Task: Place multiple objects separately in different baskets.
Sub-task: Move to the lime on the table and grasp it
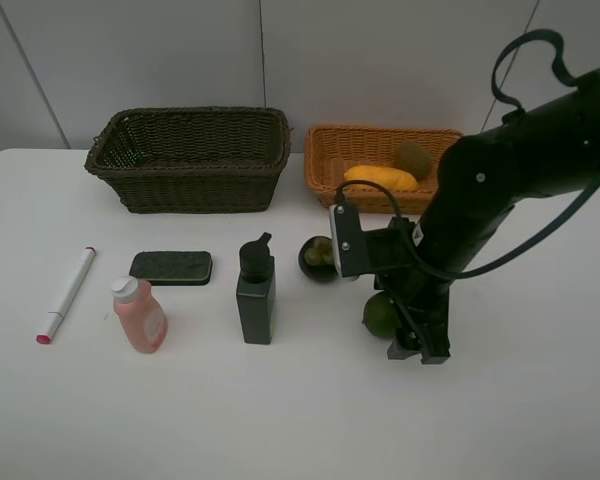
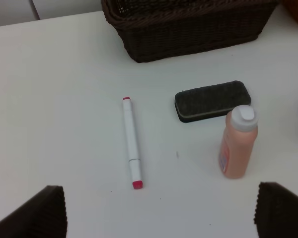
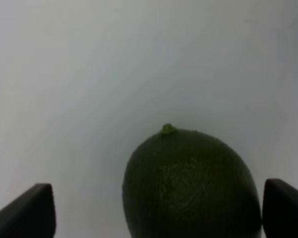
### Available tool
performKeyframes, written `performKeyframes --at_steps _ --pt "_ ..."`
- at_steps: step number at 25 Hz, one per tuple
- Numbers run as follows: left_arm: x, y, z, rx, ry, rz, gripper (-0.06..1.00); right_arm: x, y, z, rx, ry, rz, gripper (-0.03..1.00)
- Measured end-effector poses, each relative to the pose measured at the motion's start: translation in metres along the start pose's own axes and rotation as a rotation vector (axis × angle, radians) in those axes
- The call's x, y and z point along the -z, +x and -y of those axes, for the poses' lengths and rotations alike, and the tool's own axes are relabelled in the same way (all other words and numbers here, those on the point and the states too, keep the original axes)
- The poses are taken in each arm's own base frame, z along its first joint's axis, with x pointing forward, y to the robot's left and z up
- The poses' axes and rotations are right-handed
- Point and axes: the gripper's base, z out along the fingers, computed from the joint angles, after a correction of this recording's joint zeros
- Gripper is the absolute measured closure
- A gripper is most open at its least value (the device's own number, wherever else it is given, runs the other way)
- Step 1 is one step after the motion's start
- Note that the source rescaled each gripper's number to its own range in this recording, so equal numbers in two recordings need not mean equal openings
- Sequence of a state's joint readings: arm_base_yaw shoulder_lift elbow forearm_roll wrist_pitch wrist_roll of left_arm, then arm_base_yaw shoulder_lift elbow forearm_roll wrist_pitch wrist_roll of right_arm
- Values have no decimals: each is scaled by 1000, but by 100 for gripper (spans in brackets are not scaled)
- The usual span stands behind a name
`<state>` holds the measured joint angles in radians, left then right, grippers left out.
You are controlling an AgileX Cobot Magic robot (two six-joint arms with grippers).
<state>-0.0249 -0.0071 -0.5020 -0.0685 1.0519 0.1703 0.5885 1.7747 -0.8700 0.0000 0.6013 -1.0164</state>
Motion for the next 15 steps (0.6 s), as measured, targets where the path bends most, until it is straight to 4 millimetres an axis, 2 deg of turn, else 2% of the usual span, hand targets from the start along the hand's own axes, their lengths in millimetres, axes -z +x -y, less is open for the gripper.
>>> performKeyframes --at_steps 8,15 --pt "0 0 0 0 0 0 -6 -13 0 0 0 -17 -11 -2" --pt "0 0 0 0 0 0 -6 -14 0 4 -2 8 0 -2"
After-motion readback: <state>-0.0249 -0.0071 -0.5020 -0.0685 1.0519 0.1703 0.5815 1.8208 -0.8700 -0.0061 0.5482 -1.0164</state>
